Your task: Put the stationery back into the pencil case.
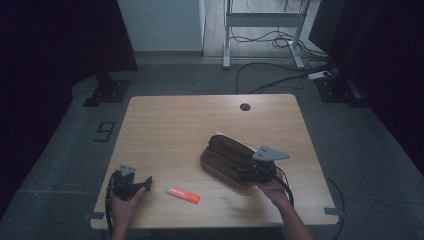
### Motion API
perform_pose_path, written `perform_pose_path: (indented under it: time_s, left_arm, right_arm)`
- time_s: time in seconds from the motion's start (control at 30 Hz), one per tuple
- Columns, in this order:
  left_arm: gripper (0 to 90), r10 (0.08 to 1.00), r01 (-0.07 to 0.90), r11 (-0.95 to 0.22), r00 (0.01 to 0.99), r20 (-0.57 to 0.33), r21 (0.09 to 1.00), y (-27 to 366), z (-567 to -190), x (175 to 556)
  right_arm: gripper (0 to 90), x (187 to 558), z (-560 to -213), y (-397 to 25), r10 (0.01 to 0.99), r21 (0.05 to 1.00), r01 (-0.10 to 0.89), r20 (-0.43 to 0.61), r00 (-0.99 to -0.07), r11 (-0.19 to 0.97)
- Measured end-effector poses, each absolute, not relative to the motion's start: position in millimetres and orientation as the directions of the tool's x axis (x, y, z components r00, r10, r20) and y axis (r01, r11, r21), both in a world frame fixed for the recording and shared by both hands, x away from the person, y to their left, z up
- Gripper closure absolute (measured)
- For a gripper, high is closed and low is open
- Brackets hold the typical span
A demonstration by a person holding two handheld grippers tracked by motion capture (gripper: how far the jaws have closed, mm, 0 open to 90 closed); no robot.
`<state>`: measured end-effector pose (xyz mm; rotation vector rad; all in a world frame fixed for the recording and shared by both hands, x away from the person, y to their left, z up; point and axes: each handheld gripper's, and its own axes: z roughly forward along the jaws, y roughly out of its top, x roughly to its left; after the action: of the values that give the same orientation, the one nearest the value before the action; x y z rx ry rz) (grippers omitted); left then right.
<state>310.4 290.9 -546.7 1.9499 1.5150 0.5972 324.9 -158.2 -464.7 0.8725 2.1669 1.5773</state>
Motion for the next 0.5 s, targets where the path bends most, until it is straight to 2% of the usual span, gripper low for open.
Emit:
perform_pose_path:
  time_s: [0.5]
  left_arm:
    - [14.3,0.968,0.702,-0.176,0.251,-0.008,0.69,290.8,-546.7,310.5]
  right_arm:
    - [37.3,320.1,-467.0,-128.9,0.594,0.931,0.28,0.092,-0.799,0.233]
